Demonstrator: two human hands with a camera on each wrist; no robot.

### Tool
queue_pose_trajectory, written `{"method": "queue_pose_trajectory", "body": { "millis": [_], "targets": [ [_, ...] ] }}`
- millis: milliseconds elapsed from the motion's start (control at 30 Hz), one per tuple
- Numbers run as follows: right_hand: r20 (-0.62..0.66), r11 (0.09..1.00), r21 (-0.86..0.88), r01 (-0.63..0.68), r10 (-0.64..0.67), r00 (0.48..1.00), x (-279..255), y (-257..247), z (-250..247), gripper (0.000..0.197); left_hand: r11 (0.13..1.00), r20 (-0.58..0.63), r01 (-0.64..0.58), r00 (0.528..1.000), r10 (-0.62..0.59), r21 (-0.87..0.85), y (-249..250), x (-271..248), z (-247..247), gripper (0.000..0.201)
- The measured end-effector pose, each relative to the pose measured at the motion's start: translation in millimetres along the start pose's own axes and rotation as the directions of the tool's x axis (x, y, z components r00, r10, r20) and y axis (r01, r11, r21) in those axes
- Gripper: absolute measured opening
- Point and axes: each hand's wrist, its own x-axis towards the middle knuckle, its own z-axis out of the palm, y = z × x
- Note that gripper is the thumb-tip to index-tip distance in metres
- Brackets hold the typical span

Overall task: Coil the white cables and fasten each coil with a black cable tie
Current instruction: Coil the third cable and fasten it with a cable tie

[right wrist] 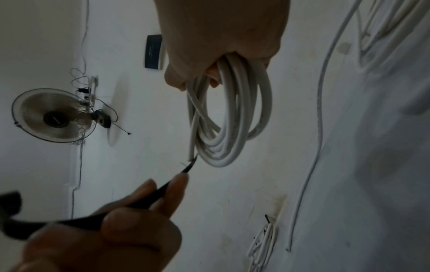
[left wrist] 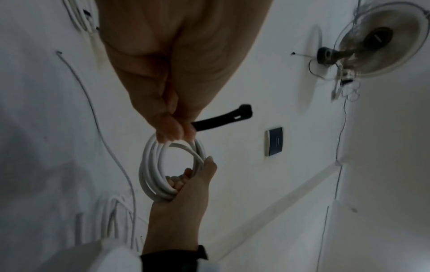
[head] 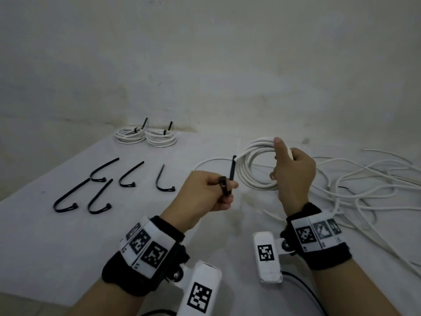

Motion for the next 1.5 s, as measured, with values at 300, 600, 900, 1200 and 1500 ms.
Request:
{"method": "queue_pose_trajectory", "body": {
  "millis": [300, 600, 900, 1200, 1500],
  "targets": [
    [0.04, 0.996, -0.065, 0.063, -0.061, 0.997, -5, -6, 3, 0.059, 1.0, 0.126, 0.006, 0.992, -0.01, 0.029, 0, 3, 21, 0.016],
    [0.268, 0.991, 0.084, -0.101, 0.075, 0.96, -12, -15, 6, 0.049, 0.979, -0.058, -0.162, 0.986, 0.156, -0.127, 5, 12, 33, 0.018],
    [0.464, 0.907, 0.124, -0.402, 0.305, 0.832, -7, -13, 5, 0.043, 0.976, -0.099, -0.18, 0.981, 0.168, -0.126, -4, 12, 35, 0.019],
    [0.312, 0.953, 0.137, -0.268, 0.215, 0.925, 1, -11, 1, 0.014, 0.93, -0.02, -0.367, 0.93, 0.368, 0.029, 6, -1, 18, 0.022],
    [0.439, 0.896, 0.222, -0.385, 0.261, 0.86, -9, -22, 3, 0.026, 0.794, -0.036, -0.529, 0.825, 0.563, 0.299, 16, 20, 9, 0.011]
  ]
}}
